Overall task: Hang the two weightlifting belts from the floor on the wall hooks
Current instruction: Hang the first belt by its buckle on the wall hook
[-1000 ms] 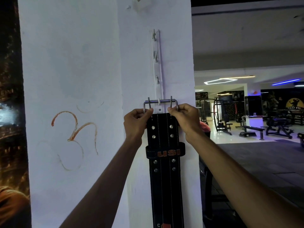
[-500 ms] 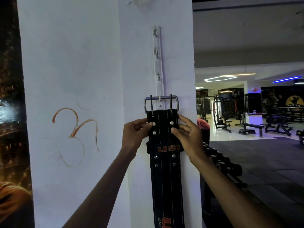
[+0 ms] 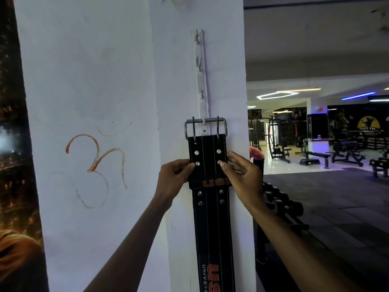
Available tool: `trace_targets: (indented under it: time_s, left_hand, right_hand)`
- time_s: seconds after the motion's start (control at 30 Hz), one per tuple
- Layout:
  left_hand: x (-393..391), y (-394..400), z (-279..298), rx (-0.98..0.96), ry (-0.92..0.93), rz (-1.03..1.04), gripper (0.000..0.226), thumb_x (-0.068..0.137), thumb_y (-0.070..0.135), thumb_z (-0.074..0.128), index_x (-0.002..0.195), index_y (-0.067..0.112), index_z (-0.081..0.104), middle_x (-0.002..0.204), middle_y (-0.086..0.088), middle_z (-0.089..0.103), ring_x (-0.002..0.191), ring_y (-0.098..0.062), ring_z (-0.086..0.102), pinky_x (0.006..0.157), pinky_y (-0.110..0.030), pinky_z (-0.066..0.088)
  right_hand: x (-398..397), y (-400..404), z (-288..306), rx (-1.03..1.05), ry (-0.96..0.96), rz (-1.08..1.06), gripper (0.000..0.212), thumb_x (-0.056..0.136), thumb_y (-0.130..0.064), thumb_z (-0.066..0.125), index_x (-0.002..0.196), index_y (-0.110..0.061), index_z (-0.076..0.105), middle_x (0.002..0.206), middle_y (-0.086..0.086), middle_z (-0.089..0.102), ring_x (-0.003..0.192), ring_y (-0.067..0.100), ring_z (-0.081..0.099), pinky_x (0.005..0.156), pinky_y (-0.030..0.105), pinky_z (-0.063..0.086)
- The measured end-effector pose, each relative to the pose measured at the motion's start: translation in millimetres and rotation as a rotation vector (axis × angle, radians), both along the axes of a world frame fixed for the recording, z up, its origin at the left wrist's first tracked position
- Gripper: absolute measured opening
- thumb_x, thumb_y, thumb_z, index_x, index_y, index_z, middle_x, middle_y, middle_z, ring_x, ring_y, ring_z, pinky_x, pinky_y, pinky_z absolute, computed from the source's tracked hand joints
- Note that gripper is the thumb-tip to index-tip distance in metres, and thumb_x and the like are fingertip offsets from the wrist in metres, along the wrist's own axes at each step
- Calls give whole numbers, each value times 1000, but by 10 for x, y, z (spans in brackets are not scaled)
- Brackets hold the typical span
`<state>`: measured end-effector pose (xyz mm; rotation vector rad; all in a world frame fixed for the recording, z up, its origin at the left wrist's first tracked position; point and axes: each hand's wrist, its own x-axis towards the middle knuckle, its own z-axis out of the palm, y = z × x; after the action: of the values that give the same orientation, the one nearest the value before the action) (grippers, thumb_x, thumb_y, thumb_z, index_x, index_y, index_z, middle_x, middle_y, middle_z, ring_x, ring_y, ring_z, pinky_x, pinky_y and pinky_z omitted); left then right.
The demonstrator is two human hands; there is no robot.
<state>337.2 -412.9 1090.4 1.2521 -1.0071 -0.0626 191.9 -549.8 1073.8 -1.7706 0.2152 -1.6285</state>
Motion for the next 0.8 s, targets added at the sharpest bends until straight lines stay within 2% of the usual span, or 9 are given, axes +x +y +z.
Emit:
trace_targets:
  time_s: [0.07,0.13,0.2,0.27,0.33,0.43,0.5,0.57,0.8]
  left_hand:
    - [0,49,-31,-18,64,10,19,98,20,68,112,11,76,106,-12,80,100,-25,77,85,-35,60]
    - [10,102,-139,-31,45,83,17,99,24,67,112,18,75,108,-9,79,102,-24,77,88,-35,62]
    - [-17,171,-335,-14,-65,203,19,98,30,66,113,22,74,109,0,79,99,-14,76,90,-31,61]
    - [-103,286,-581,14,-162,284,22,99,28,64,117,21,74,110,7,77,94,5,71,85,-11,54]
    - [-213,424,-861,50,-188,329,22,99,24,63,118,20,73,111,9,76,90,14,67,81,-3,49]
    - [-386,730,-1403,114,-189,378,22,98,23,61,117,21,74,114,7,77,97,-3,72,92,-26,59]
    - [-518,991,-1867,199,-197,411,25,97,25,60,117,21,74,115,5,78,101,-12,74,94,-37,61]
    - [-670,1296,-2378,313,-184,428,30,94,29,57,117,20,74,116,5,78,102,-14,74,93,-41,61]
    - [-1261,2742,-4400,737,63,452,30,90,25,55,112,19,75,109,4,79,93,-15,75,90,-41,61]
  right_hand:
    - [-55,69,-79,-44,30,-78,47,86,-26,75,131,-17,63,115,-3,73,103,4,69,88,31,60]
    - [-131,159,-197,-117,55,-211,47,88,-30,72,132,-20,61,123,-1,70,109,9,67,89,35,59]
    - [-200,258,-354,-218,65,-308,44,91,-30,66,132,-16,60,132,1,65,119,14,62,95,38,56]
    - [-266,384,-571,-293,106,-389,41,91,-27,62,130,-13,61,134,3,62,125,16,58,101,39,51]
    - [-349,530,-871,-353,208,-432,42,91,-23,61,131,-10,60,135,5,61,127,17,55,106,36,47]
    - [-515,808,-1464,-440,395,-415,48,92,-22,60,137,-6,54,138,10,58,130,20,50,112,26,36]
    - [-623,1038,-1953,-445,518,-356,50,94,-25,58,139,-5,51,141,11,56,133,23,49,114,30,37]
    - [-751,1287,-2539,-428,613,-304,51,94,-26,57,140,-5,51,142,13,55,134,27,49,112,38,41]
    - [-1303,2511,-4608,-313,1001,-48,50,95,-30,54,140,-6,51,142,16,55,135,33,48,111,45,41]
